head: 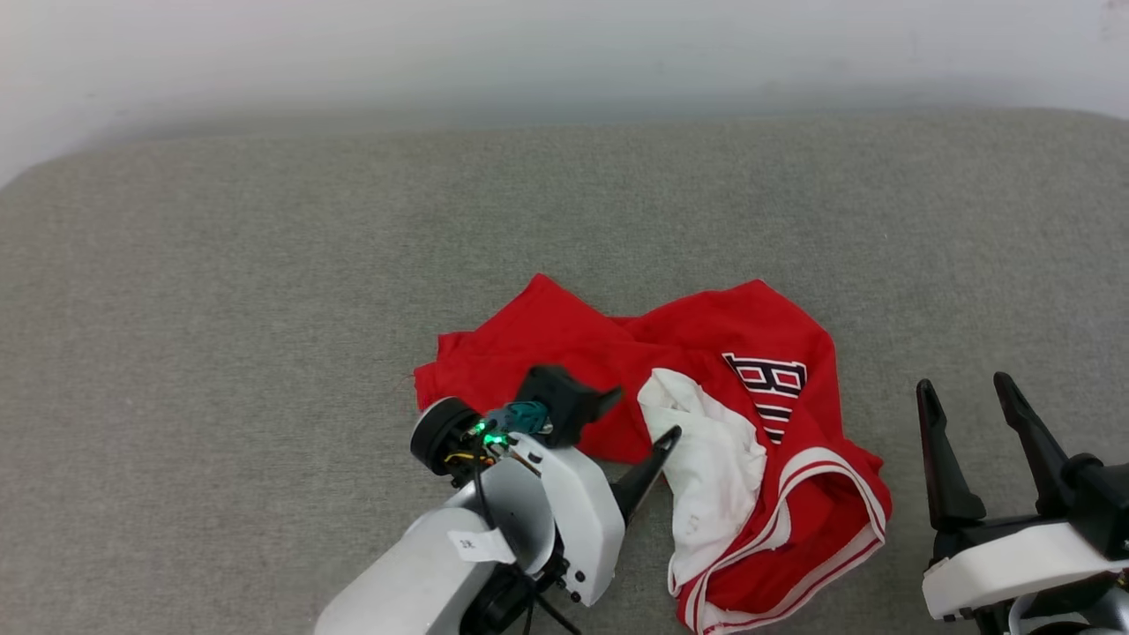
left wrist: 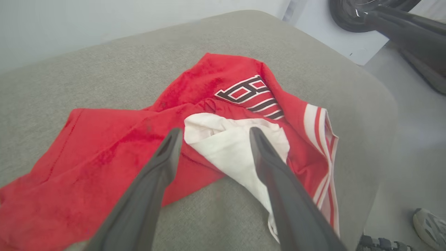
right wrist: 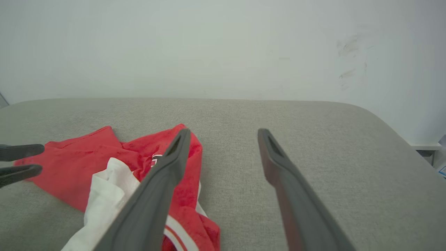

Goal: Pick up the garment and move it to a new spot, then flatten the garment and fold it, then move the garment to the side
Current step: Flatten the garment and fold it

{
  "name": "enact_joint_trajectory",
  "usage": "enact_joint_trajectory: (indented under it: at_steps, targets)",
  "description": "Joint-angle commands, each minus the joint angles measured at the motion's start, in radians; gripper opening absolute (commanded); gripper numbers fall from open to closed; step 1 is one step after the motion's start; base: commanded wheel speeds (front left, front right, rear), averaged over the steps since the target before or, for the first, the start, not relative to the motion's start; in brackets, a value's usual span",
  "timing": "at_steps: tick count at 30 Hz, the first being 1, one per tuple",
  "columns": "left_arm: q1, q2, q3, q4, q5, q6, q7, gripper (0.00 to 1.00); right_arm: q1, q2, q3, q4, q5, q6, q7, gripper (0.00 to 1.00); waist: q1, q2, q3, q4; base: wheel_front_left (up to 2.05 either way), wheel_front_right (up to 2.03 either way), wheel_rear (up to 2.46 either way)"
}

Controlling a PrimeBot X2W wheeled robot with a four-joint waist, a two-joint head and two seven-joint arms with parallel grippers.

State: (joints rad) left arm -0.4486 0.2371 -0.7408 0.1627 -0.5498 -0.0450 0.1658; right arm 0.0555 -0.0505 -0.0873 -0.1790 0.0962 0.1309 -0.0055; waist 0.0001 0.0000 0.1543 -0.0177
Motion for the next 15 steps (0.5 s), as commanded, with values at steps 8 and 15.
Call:
enact_joint_trajectory:
  at_steps: [8, 15]
  targets:
    - [-0.067, 0.000, -0.115, 0.075, -0.006, -0.060, 0.157, 1.00, -0.039, 0.001, 0.004, 0.025, 0.020, 0.000, -0.033, 1.00, -0.0001, 0.0000, 0.087, -0.074, 0.00, 0.00, 0.00]
    - [-0.107, 0.023, -0.202, 0.150, -0.003, -0.078, 0.267, 1.00, -0.061, 0.001, 0.015, 0.043, 0.031, 0.000, -0.055, 1.00, -0.0001, 0.0000, 0.121, -0.094, 0.00, 0.00, 0.00]
